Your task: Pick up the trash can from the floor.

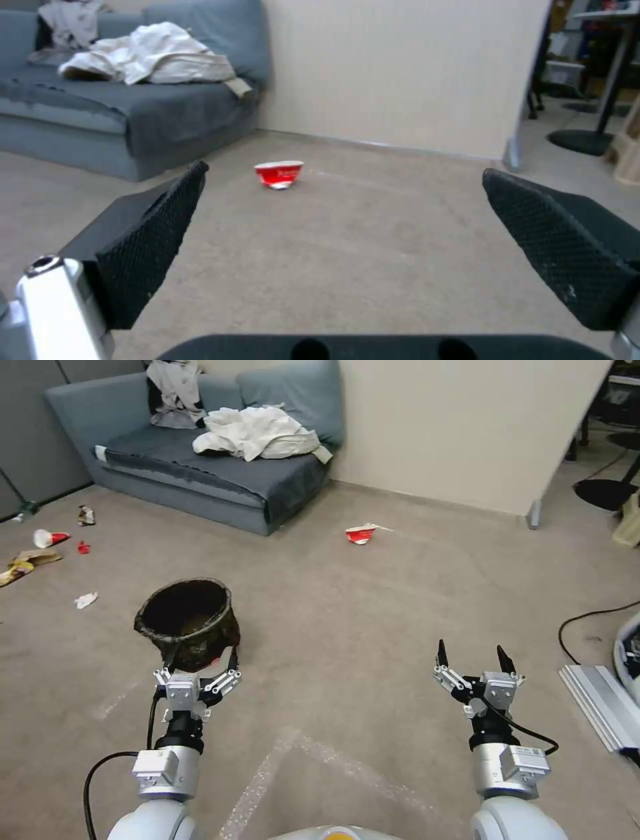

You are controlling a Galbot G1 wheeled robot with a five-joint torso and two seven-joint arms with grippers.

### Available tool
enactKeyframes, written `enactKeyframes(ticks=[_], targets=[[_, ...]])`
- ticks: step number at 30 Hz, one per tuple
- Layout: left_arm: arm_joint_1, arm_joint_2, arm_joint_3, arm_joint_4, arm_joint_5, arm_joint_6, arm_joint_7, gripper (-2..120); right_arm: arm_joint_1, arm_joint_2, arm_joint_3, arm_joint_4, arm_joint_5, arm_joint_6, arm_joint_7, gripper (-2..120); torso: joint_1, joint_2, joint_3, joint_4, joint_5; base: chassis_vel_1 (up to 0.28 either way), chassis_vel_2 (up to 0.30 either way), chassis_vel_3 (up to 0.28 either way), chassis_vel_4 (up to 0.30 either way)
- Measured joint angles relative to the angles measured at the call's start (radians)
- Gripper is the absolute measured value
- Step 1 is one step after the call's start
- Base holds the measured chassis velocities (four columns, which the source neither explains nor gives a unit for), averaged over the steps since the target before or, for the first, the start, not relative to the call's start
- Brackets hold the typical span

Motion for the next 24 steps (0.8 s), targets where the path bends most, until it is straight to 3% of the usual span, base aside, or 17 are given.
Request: enactKeyframes(ticks=[24], targets=[[0.002, -0.003, 0.009, 0.011, 0.004, -0.021, 0.015, 100, 0.005, -0.003, -0.003, -0.002, -0.001, -0.012, 0.003, 100, 0.000, 0.000, 0.000, 0.0001, 0.0000, 0.078, 0.072, 0.071, 0.073]])
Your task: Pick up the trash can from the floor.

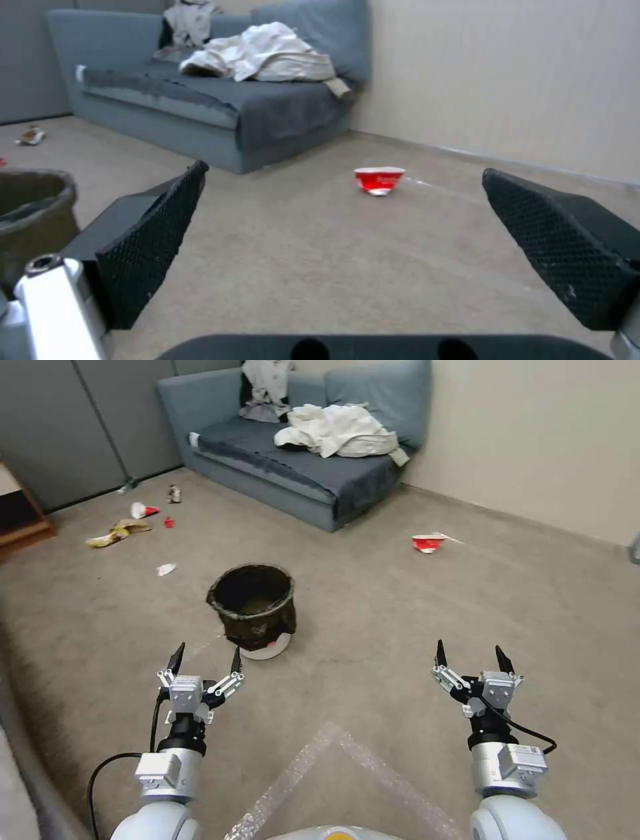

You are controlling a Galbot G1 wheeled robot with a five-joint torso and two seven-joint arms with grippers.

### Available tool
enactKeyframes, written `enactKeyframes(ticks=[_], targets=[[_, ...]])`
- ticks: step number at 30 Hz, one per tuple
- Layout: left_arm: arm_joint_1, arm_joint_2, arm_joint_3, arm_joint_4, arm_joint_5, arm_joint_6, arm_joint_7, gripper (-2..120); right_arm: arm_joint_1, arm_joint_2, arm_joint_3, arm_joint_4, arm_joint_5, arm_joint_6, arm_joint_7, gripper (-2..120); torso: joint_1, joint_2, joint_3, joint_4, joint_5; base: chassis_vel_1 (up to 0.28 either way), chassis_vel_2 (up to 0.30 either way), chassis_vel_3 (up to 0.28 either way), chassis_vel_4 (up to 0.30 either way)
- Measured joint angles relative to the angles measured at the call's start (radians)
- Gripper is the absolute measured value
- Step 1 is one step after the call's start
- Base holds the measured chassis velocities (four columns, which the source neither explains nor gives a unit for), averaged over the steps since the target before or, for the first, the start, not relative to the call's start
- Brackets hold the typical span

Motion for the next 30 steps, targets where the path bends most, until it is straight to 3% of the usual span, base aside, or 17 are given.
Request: enactKeyframes(ticks=[14, 30], targets=[[-0.005, -0.001, -0.004, 0.005, 0.006, -0.018, -0.014, 100, 0.002, -0.001, 0.004, -0.001, -0.002, -0.030, -0.004, 100, 0.000, 0.000, 0.000, -0.0002, 0.0000, 0.005, 0.003, 0.002, 0.003], [-0.010, -0.002, -0.008, 0.003, 0.023, 0.016, -0.021, 100, 0.002, 0.000, 0.007, -0.003, -0.006, -0.043, -0.001, 100, 0.000, 0.000, 0.000, -0.0002, 0.0000, 0.000, 0.000, 0.000, 0.000]])
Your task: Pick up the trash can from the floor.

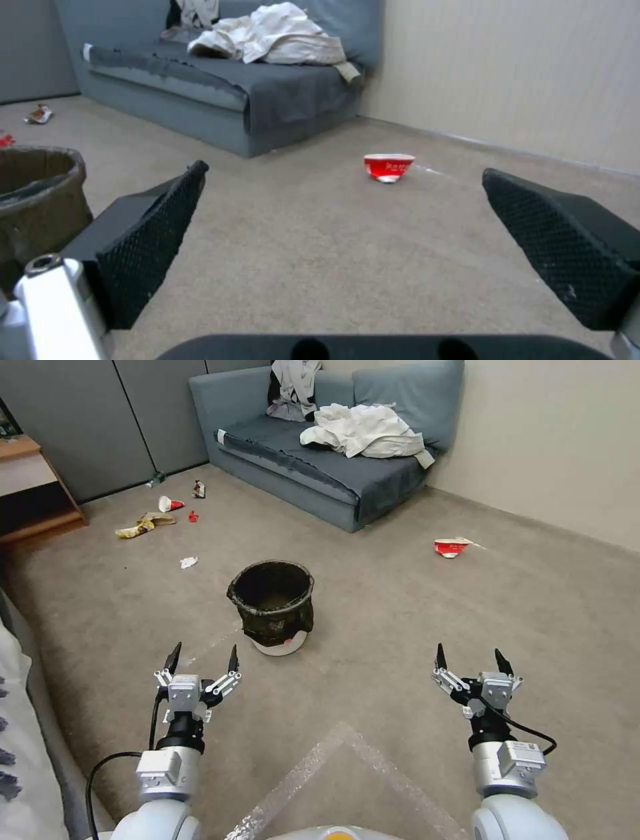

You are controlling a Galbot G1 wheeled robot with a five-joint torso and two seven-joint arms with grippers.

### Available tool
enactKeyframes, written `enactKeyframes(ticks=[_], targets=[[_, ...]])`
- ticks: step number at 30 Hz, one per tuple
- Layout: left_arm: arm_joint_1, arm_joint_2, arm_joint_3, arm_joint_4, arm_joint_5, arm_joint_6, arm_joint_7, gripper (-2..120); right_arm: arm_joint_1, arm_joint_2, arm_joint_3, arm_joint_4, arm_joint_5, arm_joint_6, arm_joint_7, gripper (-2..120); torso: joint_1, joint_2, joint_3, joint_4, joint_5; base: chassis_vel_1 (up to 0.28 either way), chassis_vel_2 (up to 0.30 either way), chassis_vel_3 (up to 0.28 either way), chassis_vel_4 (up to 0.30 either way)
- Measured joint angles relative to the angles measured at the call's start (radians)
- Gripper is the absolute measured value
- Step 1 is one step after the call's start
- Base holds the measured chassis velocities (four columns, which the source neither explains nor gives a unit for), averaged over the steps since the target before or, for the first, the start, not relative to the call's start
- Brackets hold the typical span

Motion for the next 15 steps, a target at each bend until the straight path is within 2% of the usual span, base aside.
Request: enactKeyframes(ticks=[7, 15], targets=[[-0.001, 0.000, 0.000, -0.005, 0.000, 0.000, -0.003, 100, 0.001, 0.000, -0.001, -0.002, -0.001, 0.000, 0.000, 100, 0.000, 0.000, 0.000, 0.0001, 0.0000, -0.026, 0.043, 0.039, -0.032], [-0.002, 0.000, -0.001, -0.010, -0.002, 0.000, -0.006, 100, 0.001, 0.001, -0.003, -0.003, -0.003, 0.003, -0.001, 100, 0.000, 0.000, 0.000, 0.0000, 0.0000, -0.096, 0.095, 0.098, -0.100]])
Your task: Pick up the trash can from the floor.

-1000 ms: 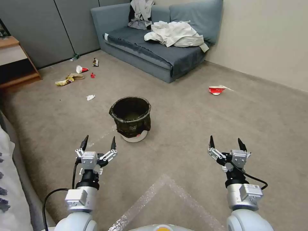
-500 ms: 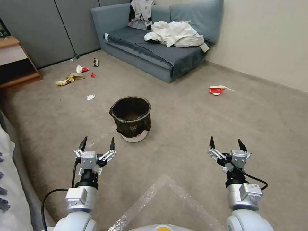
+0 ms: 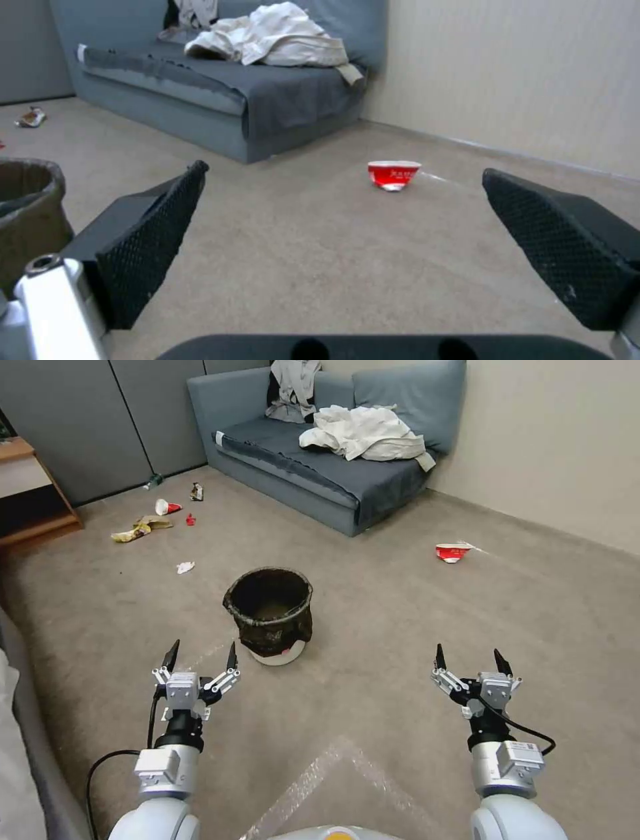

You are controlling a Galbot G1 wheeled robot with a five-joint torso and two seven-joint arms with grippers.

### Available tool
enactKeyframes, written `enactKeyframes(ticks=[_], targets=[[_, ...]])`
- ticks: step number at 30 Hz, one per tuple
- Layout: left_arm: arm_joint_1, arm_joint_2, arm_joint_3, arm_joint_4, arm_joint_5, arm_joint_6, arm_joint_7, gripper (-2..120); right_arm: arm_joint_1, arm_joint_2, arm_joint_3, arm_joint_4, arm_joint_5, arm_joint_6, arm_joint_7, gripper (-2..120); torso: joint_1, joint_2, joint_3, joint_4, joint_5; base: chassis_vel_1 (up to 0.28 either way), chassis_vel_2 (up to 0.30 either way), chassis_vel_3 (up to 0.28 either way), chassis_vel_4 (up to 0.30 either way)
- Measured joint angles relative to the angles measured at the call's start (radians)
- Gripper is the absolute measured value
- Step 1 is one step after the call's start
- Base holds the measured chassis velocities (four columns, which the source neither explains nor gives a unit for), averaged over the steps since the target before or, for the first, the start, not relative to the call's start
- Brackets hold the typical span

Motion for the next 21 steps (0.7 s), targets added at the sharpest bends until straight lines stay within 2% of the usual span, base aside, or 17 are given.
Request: enactKeyframes(ticks=[21], targets=[[0.000, 0.001, -0.003, -0.005, -0.003, 0.000, -0.009, 100, -0.002, 0.001, -0.004, 0.002, -0.016, 0.004, 0.000, 100, 0.000, 0.000, 0.000, 0.0000, 0.0000, -0.095, 0.097, 0.096, -0.095]])
